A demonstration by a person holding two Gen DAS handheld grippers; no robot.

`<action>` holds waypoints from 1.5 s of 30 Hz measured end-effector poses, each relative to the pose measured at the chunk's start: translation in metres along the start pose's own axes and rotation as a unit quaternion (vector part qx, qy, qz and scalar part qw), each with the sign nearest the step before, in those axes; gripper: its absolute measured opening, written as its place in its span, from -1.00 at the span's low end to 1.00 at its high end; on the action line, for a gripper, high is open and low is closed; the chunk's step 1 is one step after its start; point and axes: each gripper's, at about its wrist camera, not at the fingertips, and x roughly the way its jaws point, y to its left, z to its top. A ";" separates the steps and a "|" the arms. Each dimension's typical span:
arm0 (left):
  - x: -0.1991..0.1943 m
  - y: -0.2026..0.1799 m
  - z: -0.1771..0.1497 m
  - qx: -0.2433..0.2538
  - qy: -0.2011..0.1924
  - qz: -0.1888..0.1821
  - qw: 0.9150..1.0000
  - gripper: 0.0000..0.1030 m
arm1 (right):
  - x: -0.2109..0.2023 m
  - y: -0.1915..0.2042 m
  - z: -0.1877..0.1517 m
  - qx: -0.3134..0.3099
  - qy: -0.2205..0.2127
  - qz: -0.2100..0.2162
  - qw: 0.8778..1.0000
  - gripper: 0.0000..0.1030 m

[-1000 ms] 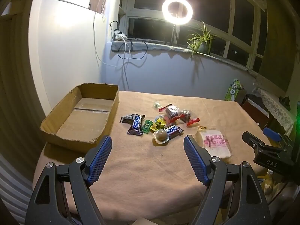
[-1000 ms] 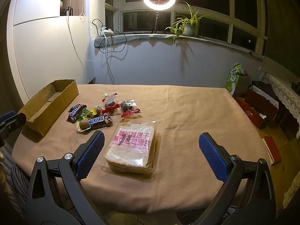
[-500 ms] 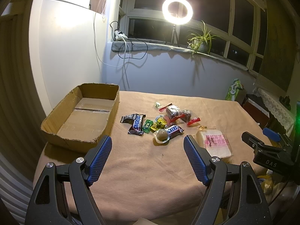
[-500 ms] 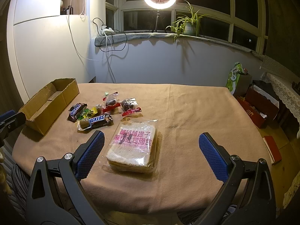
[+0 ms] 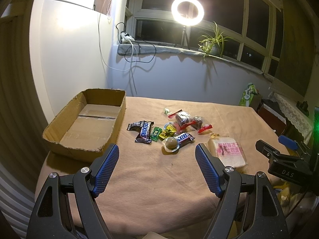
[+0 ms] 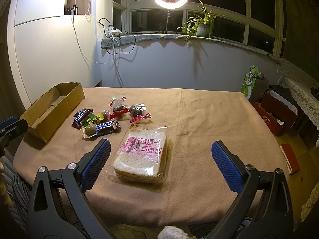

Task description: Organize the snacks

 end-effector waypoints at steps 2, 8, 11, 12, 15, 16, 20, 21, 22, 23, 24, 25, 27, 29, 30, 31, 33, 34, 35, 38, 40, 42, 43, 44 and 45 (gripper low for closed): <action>0.000 0.000 0.000 0.001 0.000 0.000 1.000 0.53 | 0.001 -0.001 -0.001 0.001 0.001 0.000 1.000 1.00; 0.001 -0.002 0.000 0.003 0.000 0.000 1.000 0.53 | 0.005 -0.003 -0.003 0.002 0.005 0.002 1.000 1.00; 0.002 -0.003 -0.001 0.005 0.001 0.000 1.000 0.53 | 0.005 -0.003 -0.003 0.001 0.004 0.003 1.000 1.00; 0.003 -0.003 -0.001 0.005 0.001 0.000 1.000 0.53 | 0.005 -0.003 -0.003 0.001 0.004 0.002 1.000 1.00; 0.003 -0.004 -0.001 0.005 0.001 -0.001 1.000 0.53 | 0.005 -0.003 -0.003 0.002 0.005 0.002 1.000 1.00; 0.002 -0.004 -0.001 0.006 0.001 -0.001 1.000 0.53 | 0.005 -0.003 -0.003 0.002 0.005 0.003 1.000 1.00; 0.003 -0.005 -0.001 0.007 0.001 -0.001 1.000 0.53 | 0.005 -0.004 -0.003 0.001 0.007 0.003 1.000 1.00; 0.003 -0.005 -0.001 0.007 0.001 -0.001 1.000 0.53 | 0.005 -0.004 -0.002 0.001 0.008 0.003 1.000 1.00; 0.003 -0.005 -0.001 0.007 0.002 -0.001 1.000 0.53 | 0.005 -0.004 -0.002 0.000 0.008 0.003 1.000 1.00; 0.004 -0.006 -0.002 0.008 0.002 -0.001 1.000 0.53 | 0.005 -0.004 -0.002 0.000 0.008 0.004 1.000 1.00; 0.004 -0.006 -0.002 0.009 0.002 -0.001 1.000 0.53 | 0.005 -0.004 -0.002 0.001 0.008 0.004 1.000 1.00; 0.004 -0.006 -0.002 0.009 0.003 -0.001 1.000 0.53 | 0.006 -0.004 -0.002 0.001 0.008 0.003 1.000 1.00; 0.005 -0.006 -0.002 0.009 0.004 -0.002 1.000 0.53 | 0.006 -0.004 -0.002 0.001 0.008 0.003 1.000 1.00; 0.006 -0.007 -0.002 0.010 0.005 -0.003 1.000 0.53 | 0.006 -0.003 -0.002 0.001 0.009 0.003 1.000 1.00; 0.006 -0.007 -0.002 0.011 0.006 -0.003 1.000 0.53 | 0.006 -0.003 -0.002 0.001 0.009 0.003 1.000 1.00; 0.007 -0.007 -0.002 0.011 0.007 -0.004 1.000 0.53 | 0.006 -0.003 -0.003 0.002 0.010 0.004 1.000 1.00; 0.009 -0.007 -0.002 0.012 0.008 -0.005 1.000 0.53 | 0.009 -0.003 -0.003 0.002 0.012 0.005 1.000 1.00; 0.009 -0.006 -0.003 0.012 0.009 -0.005 1.000 0.53 | 0.010 -0.003 -0.003 0.002 0.012 0.005 1.000 1.00; 0.010 -0.006 -0.003 0.012 0.009 -0.004 1.000 0.53 | 0.010 -0.003 -0.003 0.002 0.013 0.005 1.000 1.00; 0.011 -0.007 -0.003 0.013 0.011 -0.004 1.000 0.53 | 0.011 -0.004 -0.004 0.002 0.013 0.006 1.000 1.00; 0.012 -0.007 -0.003 0.013 0.012 -0.004 1.000 0.53 | 0.012 -0.004 -0.004 0.003 0.015 0.007 1.000 1.00; 0.012 -0.007 -0.003 0.014 0.014 -0.004 1.000 0.53 | 0.015 -0.005 -0.005 0.004 0.018 0.009 1.000 1.00; 0.013 -0.008 -0.003 0.015 0.015 -0.004 1.000 0.53 | 0.016 -0.006 -0.005 0.005 0.020 0.010 1.000 1.00; 0.014 -0.008 -0.003 0.015 0.017 -0.005 1.000 0.53 | 0.018 -0.006 -0.006 0.006 0.022 0.012 1.000 1.00; 0.015 -0.008 -0.004 0.015 0.019 -0.006 1.000 0.53 | 0.019 -0.007 -0.007 0.007 0.024 0.014 1.000 1.00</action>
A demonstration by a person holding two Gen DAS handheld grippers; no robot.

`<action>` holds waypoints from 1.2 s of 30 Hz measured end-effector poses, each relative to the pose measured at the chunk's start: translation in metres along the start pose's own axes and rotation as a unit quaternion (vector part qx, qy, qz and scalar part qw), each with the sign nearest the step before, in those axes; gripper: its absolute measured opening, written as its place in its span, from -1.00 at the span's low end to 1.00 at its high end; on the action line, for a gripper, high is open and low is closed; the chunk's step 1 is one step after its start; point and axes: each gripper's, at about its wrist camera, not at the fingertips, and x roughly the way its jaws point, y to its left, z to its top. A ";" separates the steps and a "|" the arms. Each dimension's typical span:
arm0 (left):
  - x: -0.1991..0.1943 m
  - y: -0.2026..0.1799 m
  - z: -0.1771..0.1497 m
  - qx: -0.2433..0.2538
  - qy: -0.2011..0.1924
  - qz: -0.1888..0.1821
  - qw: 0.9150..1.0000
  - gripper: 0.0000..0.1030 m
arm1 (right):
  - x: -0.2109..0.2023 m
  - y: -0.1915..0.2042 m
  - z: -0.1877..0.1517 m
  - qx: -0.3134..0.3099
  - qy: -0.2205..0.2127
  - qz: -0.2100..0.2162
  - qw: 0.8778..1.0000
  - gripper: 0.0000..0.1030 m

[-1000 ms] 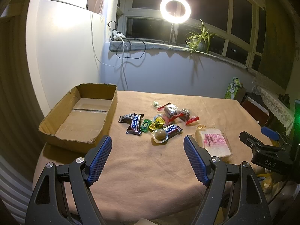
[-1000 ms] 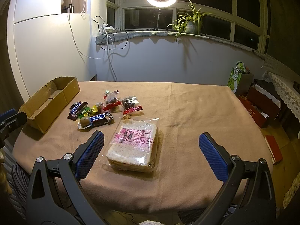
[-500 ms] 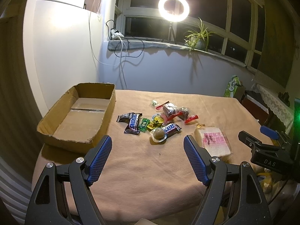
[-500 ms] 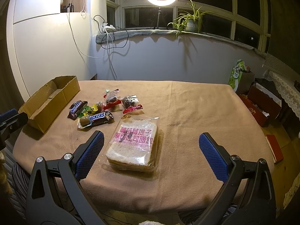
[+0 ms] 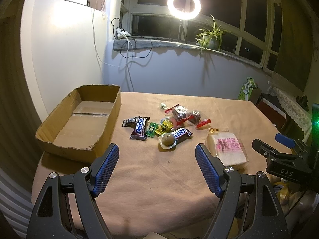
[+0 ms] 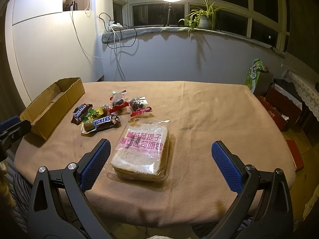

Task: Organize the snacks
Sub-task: 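Move the right gripper to the bagged toast loaf and close on it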

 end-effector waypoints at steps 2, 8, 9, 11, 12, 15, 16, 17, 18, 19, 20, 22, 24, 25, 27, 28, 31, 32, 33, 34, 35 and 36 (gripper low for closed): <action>0.002 0.000 0.000 0.002 0.004 -0.001 1.000 0.53 | 0.003 -0.001 -0.001 0.002 0.005 0.003 1.000 1.00; 0.014 -0.002 -0.003 0.005 0.025 -0.013 1.000 0.53 | 0.013 -0.005 -0.003 0.007 0.020 0.015 1.000 1.00; 0.018 -0.003 -0.004 0.007 0.034 -0.018 0.999 0.53 | 0.015 -0.006 -0.004 0.008 0.024 0.020 0.999 1.00; 0.025 -0.006 -0.007 0.015 0.049 -0.028 0.998 0.53 | 0.021 -0.009 -0.005 0.012 0.036 0.030 0.999 1.00; 0.029 -0.008 -0.008 0.019 0.057 -0.034 0.998 0.53 | 0.025 -0.011 -0.005 0.014 0.043 0.035 0.998 1.00; 0.041 -0.013 -0.012 0.019 0.087 -0.063 0.994 0.53 | 0.034 -0.016 -0.008 0.020 0.062 0.051 0.997 1.00; 0.045 -0.015 -0.014 0.017 0.096 -0.075 0.992 0.53 | 0.039 -0.019 -0.010 0.026 0.071 0.059 0.995 1.00; 0.048 -0.017 -0.015 0.015 0.105 -0.085 0.991 0.53 | 0.041 -0.021 -0.010 0.029 0.076 0.063 0.995 1.00; 0.052 -0.020 -0.016 0.013 0.113 -0.095 0.989 0.53 | 0.044 -0.023 -0.010 0.033 0.082 0.071 0.994 1.00; 0.056 -0.023 -0.017 0.012 0.120 -0.106 0.987 0.53 | 0.047 -0.025 -0.011 0.038 0.088 0.078 0.992 1.00; 0.058 -0.025 -0.017 0.011 0.125 -0.112 0.986 0.52 | 0.051 -0.028 -0.011 0.044 0.094 0.085 0.991 0.99; 0.066 -0.031 -0.018 0.005 0.138 -0.131 0.982 0.50 | 0.057 -0.033 -0.010 0.054 0.103 0.096 0.989 0.95; 0.072 -0.035 -0.018 -0.002 0.148 -0.148 0.978 0.48 | 0.063 -0.037 -0.009 0.064 0.112 0.111 0.985 0.90; 0.076 -0.037 -0.017 -0.005 0.153 -0.155 0.976 0.47 | 0.067 -0.039 -0.008 0.070 0.117 0.118 0.984 0.90; 0.081 -0.041 -0.016 -0.006 0.159 -0.165 0.973 0.41 | 0.070 -0.040 -0.006 0.076 0.124 0.128 0.981 0.84; 0.083 -0.044 -0.015 -0.006 0.163 -0.170 0.972 0.40 | 0.074 -0.042 -0.006 0.081 0.130 0.138 0.979 0.80; 0.092 -0.050 -0.014 -0.006 0.177 -0.185 0.967 0.34 | 0.084 -0.043 -0.005 0.090 0.148 0.159 0.972 0.68; 0.096 -0.052 -0.013 -0.008 0.182 -0.191 0.964 0.30 | 0.088 -0.043 -0.005 0.092 0.152 0.163 0.970 0.66; 0.099 -0.054 -0.014 -0.011 0.189 -0.199 0.961 0.27 | 0.090 -0.043 -0.004 0.094 0.156 0.168 0.969 0.62; 0.103 -0.056 -0.013 -0.013 0.195 -0.204 0.959 0.25 | 0.095 -0.043 -0.004 0.098 0.162 0.174 0.966 0.60; 0.104 -0.057 -0.013 -0.014 0.200 -0.210 0.957 0.20 | 0.097 -0.044 -0.004 0.101 0.165 0.177 0.965 0.58; 0.108 -0.059 -0.014 -0.015 0.205 -0.214 0.955 0.17 | 0.100 -0.044 -0.004 0.104 0.169 0.181 0.963 0.55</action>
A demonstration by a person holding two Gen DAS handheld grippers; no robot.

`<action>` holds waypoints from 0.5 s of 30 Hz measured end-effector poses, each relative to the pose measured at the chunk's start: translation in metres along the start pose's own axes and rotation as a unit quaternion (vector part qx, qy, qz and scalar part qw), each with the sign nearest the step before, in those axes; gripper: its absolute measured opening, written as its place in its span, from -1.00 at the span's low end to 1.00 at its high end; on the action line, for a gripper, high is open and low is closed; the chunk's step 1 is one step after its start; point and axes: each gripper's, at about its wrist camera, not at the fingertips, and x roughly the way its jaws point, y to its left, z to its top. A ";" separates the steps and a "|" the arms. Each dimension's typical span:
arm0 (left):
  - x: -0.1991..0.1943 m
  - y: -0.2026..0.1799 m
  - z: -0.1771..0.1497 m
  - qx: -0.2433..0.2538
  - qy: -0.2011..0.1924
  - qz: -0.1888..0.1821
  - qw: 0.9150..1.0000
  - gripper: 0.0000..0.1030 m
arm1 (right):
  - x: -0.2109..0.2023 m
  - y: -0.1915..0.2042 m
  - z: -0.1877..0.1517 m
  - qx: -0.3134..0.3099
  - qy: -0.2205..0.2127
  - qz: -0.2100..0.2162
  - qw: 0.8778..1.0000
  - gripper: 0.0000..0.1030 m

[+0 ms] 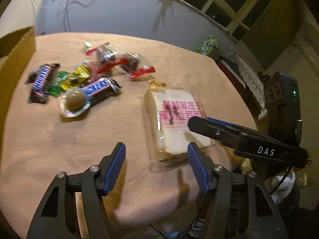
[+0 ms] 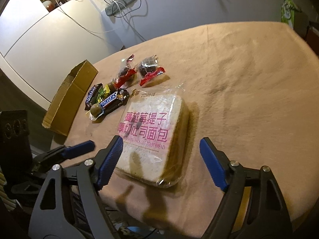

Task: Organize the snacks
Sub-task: 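Move the right gripper to the bagged toast loaf and close on it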

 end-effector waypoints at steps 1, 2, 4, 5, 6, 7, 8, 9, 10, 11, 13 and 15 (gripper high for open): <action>0.004 0.000 0.001 -0.001 0.004 -0.002 1.000 0.16 | 0.003 -0.001 0.001 0.002 0.004 0.004 1.000 0.53; 0.006 -0.001 0.002 -0.002 0.008 -0.006 1.000 0.13 | 0.005 -0.003 0.002 0.005 0.007 0.007 1.000 0.49; 0.011 -0.001 0.003 -0.002 0.014 -0.010 1.000 0.11 | 0.010 -0.005 0.004 0.009 0.013 0.010 1.000 0.47; 0.013 -0.001 0.004 -0.003 0.017 -0.013 1.000 0.11 | 0.011 -0.005 0.004 0.010 0.015 0.012 1.000 0.46; 0.015 -0.001 0.004 -0.003 0.021 -0.015 1.000 0.11 | 0.013 -0.005 0.005 0.010 0.017 0.014 1.000 0.42; 0.017 -0.001 0.005 -0.003 0.022 -0.015 1.000 0.11 | 0.014 -0.005 0.006 0.010 0.019 0.015 1.000 0.40; 0.018 -0.001 0.005 -0.002 0.023 -0.016 1.000 0.11 | 0.014 -0.005 0.006 0.009 0.021 0.017 1.000 0.35; 0.019 -0.002 0.006 0.001 0.024 -0.019 1.000 0.09 | 0.014 -0.005 0.007 0.008 0.023 0.020 1.000 0.30; 0.020 -0.003 0.007 0.004 0.025 -0.021 0.999 0.07 | 0.016 -0.004 0.008 0.008 0.026 0.026 0.999 0.26; 0.020 -0.006 0.008 0.009 0.025 -0.024 0.999 0.03 | 0.017 -0.003 0.009 0.008 0.029 0.029 0.999 0.24; 0.023 -0.009 0.009 0.018 0.026 -0.025 0.999 -0.02 | 0.018 -0.002 0.010 0.005 0.032 0.029 0.999 0.24; 0.023 -0.012 0.010 0.027 0.025 -0.025 0.999 -0.05 | 0.019 0.000 0.010 0.002 0.033 0.028 0.999 0.22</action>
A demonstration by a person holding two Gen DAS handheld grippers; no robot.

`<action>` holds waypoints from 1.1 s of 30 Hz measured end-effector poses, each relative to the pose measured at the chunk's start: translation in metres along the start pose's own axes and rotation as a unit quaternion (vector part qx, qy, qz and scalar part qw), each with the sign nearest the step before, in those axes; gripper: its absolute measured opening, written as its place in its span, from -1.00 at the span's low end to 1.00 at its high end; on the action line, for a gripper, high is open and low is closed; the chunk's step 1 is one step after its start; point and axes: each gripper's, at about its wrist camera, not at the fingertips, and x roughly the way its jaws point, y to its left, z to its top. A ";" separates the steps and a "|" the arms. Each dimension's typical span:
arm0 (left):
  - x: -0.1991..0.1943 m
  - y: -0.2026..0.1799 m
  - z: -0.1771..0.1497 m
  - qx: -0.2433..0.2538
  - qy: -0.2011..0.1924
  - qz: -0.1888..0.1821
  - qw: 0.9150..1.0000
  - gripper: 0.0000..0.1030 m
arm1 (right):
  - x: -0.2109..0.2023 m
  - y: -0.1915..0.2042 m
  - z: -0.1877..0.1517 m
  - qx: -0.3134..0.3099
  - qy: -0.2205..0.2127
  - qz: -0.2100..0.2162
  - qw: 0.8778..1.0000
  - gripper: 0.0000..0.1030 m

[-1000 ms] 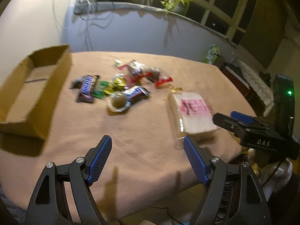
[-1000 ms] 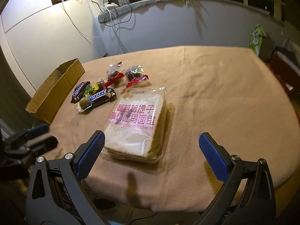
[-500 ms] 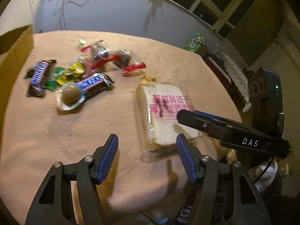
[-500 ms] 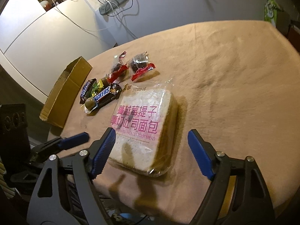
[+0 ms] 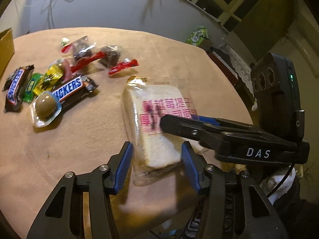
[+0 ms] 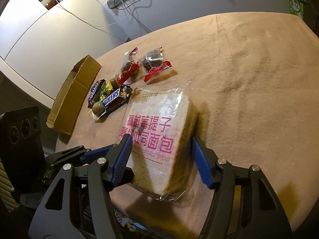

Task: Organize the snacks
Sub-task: 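Move the right gripper to the bagged toast loaf and close on it, then carry the toast loaf with the right gripper into the cardboard box and release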

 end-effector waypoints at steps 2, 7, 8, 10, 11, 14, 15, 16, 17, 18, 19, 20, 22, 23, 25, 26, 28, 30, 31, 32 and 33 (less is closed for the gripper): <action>0.000 -0.003 0.001 0.008 -0.002 0.005 1.000 -0.05 | 0.000 0.003 0.001 -0.004 0.000 -0.002 1.000 0.19; -0.007 0.001 -0.001 0.015 -0.015 0.018 1.000 -0.05 | 0.001 0.016 0.004 -0.018 0.001 -0.007 1.000 0.15; -0.009 0.002 -0.001 0.015 -0.018 0.020 1.000 -0.05 | 0.003 0.019 0.005 -0.020 0.002 -0.005 1.000 0.15; -0.016 0.007 -0.002 0.013 -0.026 0.025 0.999 -0.05 | 0.004 0.029 0.007 -0.028 0.002 -0.002 1.000 0.14; -0.022 0.010 -0.003 0.013 -0.032 0.029 0.999 -0.05 | 0.005 0.033 0.008 -0.031 0.002 0.000 1.000 0.14; -0.036 0.018 -0.002 0.012 -0.049 0.039 0.998 -0.05 | 0.006 0.052 0.013 -0.046 -0.003 0.005 0.999 0.14; -0.044 0.022 -0.002 0.011 -0.057 0.044 0.997 -0.05 | 0.006 0.059 0.016 -0.051 -0.004 0.007 0.999 0.14; -0.049 0.025 0.000 0.009 -0.063 0.047 0.997 -0.05 | 0.008 0.069 0.020 -0.060 -0.006 0.011 0.998 0.14; -0.055 0.028 0.002 0.007 -0.069 0.050 0.996 -0.05 | 0.008 0.075 0.022 -0.065 -0.007 0.013 0.998 0.14; -0.064 0.035 0.003 0.004 -0.078 0.055 0.995 -0.05 | 0.010 0.084 0.024 -0.072 -0.008 0.016 0.997 0.14; -0.069 0.039 0.003 0.001 -0.084 0.059 0.995 -0.05 | 0.012 0.096 0.028 -0.081 -0.009 0.020 0.996 0.14; -0.075 0.044 0.003 -0.002 -0.091 0.063 0.994 -0.05 | 0.013 0.103 0.031 -0.087 -0.010 0.022 0.996 0.14; -0.092 0.060 0.000 -0.010 -0.105 0.072 0.992 -0.05 | 0.019 0.125 0.037 -0.104 -0.010 0.031 0.994 0.14; -0.098 0.066 0.000 -0.014 -0.111 0.077 0.991 -0.05 | 0.021 0.133 0.039 -0.110 -0.010 0.035 0.993 0.14; -0.116 0.083 0.000 -0.025 -0.125 0.089 0.988 -0.05 | 0.030 0.157 0.045 -0.127 -0.010 0.044 0.991 0.14; -0.122 0.089 0.001 -0.029 -0.130 0.095 0.987 -0.05 | 0.034 0.167 0.047 -0.134 -0.010 0.048 0.990 0.14; -0.135 0.103 0.002 -0.038 -0.141 0.106 0.984 -0.05 | 0.042 0.181 0.049 -0.147 -0.010 0.058 0.987 0.14; -0.146 0.115 0.002 -0.047 -0.151 0.115 0.981 -0.05 | 0.053 0.197 0.052 -0.159 -0.008 0.068 0.985 0.14; -0.150 0.120 0.004 -0.052 -0.156 0.121 0.979 -0.05 | 0.059 0.207 0.054 -0.167 -0.007 0.074 0.983 0.14; -0.155 0.124 0.002 -0.056 -0.159 0.126 0.978 -0.05 | 0.064 0.212 0.054 -0.172 -0.006 0.077 0.982 0.14; -0.160 0.131 0.001 -0.062 -0.163 0.131 0.976 -0.05 | 0.070 0.218 0.055 -0.179 -0.005 0.083 0.980 0.14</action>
